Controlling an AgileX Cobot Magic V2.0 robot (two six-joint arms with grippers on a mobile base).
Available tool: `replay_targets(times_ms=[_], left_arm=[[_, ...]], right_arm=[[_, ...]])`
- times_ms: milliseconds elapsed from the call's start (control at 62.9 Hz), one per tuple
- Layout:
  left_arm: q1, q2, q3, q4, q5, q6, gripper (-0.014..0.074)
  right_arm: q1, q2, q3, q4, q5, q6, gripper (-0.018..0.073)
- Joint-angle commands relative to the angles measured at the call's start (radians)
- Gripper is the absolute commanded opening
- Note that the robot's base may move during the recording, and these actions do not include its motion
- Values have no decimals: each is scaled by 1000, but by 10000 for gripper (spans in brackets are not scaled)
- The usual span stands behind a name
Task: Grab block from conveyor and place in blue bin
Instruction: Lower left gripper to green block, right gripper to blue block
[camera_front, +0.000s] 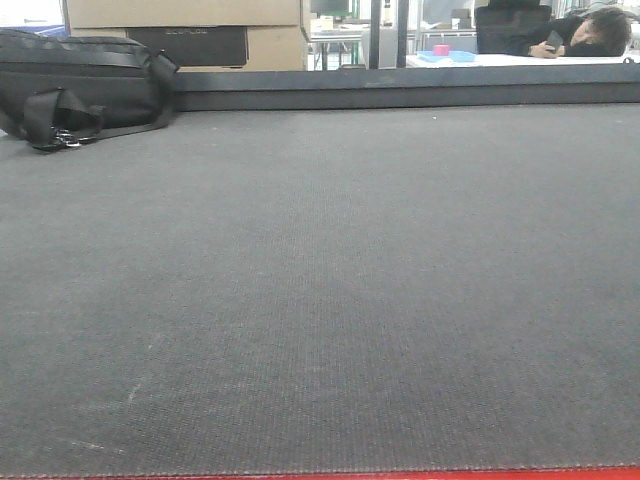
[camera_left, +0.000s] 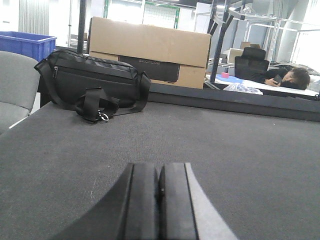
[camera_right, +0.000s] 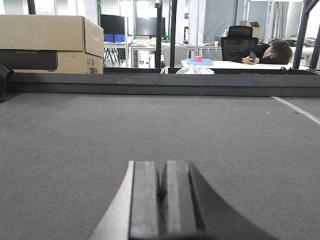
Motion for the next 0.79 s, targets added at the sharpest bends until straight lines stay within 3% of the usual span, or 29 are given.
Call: replay_targets(times_ms=[0,779], left_arm=[[3,-4,-2,0,-15,-1,-111],[3,-4,-2,6,-38,-1,-111]], right_arm=[[-1,-2,0,-4,-23,-3,-162],[-1,-2,0,-4,-36,-3,-162]])
